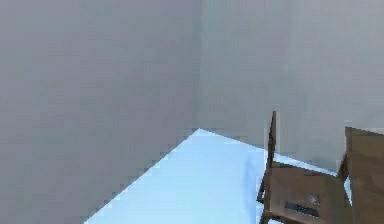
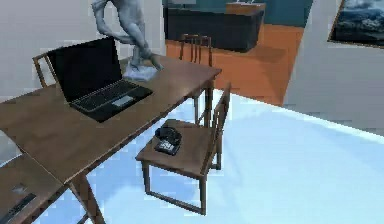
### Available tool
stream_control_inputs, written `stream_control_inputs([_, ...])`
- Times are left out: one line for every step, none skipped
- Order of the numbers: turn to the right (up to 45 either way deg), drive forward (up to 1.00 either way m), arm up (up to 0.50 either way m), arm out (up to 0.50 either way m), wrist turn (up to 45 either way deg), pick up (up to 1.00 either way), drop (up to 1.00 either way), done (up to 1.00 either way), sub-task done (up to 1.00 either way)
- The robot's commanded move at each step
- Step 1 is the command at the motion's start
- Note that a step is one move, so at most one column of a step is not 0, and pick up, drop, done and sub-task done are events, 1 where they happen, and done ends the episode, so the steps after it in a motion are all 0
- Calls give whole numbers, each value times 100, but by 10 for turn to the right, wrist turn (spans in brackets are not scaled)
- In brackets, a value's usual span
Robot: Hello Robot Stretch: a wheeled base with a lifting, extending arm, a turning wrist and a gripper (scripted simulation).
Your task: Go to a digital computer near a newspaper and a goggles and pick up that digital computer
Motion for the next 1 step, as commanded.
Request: stream_control_inputs([0,100,0,0,0,0,0,0,0])
